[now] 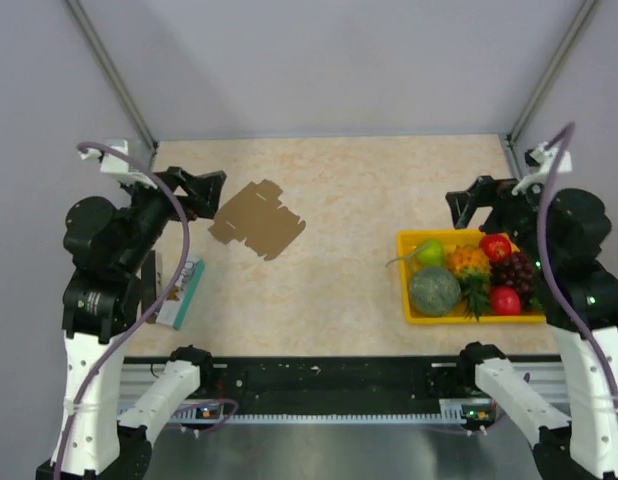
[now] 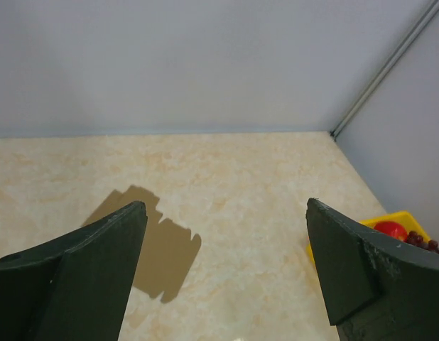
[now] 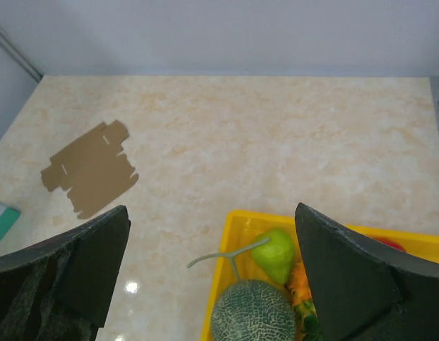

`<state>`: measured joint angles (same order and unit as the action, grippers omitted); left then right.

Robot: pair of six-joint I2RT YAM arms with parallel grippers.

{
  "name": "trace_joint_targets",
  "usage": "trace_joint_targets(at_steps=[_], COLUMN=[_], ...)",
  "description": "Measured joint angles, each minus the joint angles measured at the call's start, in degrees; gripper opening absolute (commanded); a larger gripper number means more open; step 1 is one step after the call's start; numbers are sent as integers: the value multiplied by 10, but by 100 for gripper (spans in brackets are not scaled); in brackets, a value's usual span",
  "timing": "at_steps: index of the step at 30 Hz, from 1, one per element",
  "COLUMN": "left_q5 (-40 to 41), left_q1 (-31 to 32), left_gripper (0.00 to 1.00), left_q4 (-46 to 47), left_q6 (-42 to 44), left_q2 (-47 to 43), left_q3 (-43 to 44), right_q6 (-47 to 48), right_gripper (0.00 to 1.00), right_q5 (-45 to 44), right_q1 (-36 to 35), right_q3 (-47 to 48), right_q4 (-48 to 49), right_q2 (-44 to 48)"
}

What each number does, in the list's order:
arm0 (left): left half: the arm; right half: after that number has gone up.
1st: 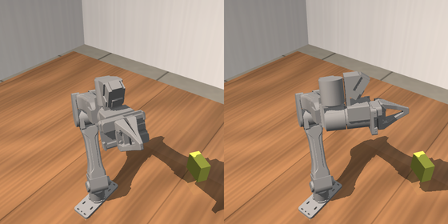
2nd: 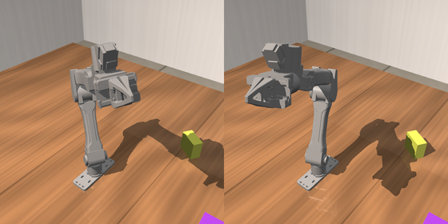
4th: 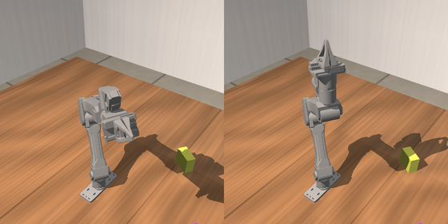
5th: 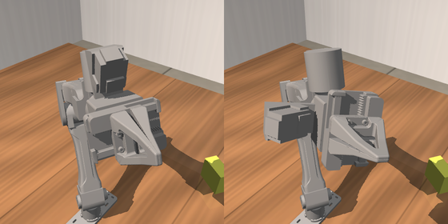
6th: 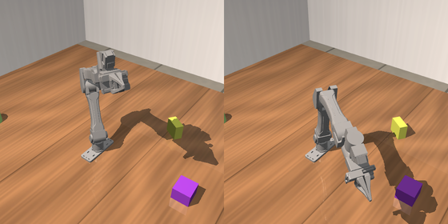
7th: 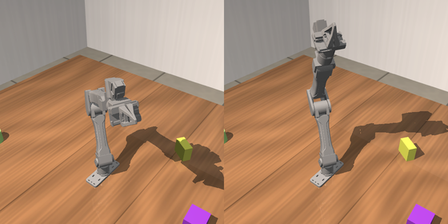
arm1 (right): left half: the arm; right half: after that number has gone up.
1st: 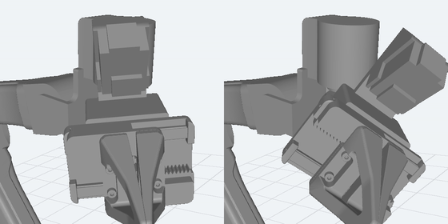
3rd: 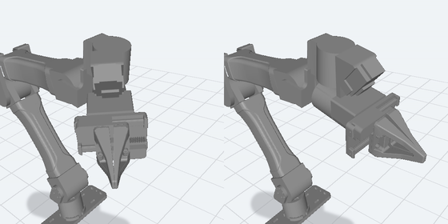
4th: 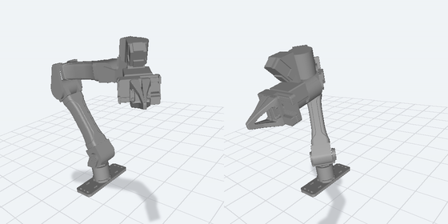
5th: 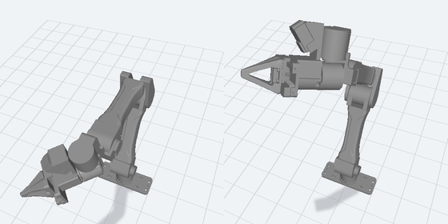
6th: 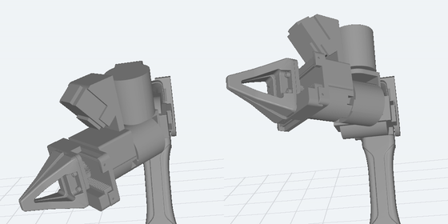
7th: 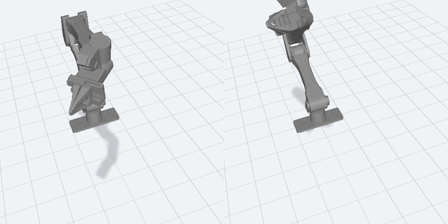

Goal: Fold the paper box

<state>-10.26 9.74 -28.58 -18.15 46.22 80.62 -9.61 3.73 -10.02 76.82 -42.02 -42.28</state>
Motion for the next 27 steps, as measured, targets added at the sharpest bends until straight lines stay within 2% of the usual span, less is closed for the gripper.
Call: trace_joint_targets(at_steps=[3, 9, 12, 17, 21, 27], left_q5=[1, 8, 13, -19, -60, -130], left_q1=[0, 0, 0, 0, -1, -1], left_gripper=[98, 98, 93, 86, 78, 63], left_q4=[-11, -32, -33, -25, -12, 63], left_q6=[-2, -17, -35, -70, -93, -130], left_q2=[10, 19, 8, 10, 90, 286], left_q3=[-42, -151, -205, -297, -321, -318], right_q6=[-10, -63, -122, -212, -243, -263], right_gripper=[99, 99, 99, 98, 93, 84], right_q5=[2, 1, 40, 117, 148, 174], right_q1=[-22, -164, -219, -241, -240, -236], right_q3=[-18, -21, -30, -56, -55, -38], right_q4=[9, 46, 107, 226, 270, 279], right_q2=[-57, -229, -313, -422, -504, -603])
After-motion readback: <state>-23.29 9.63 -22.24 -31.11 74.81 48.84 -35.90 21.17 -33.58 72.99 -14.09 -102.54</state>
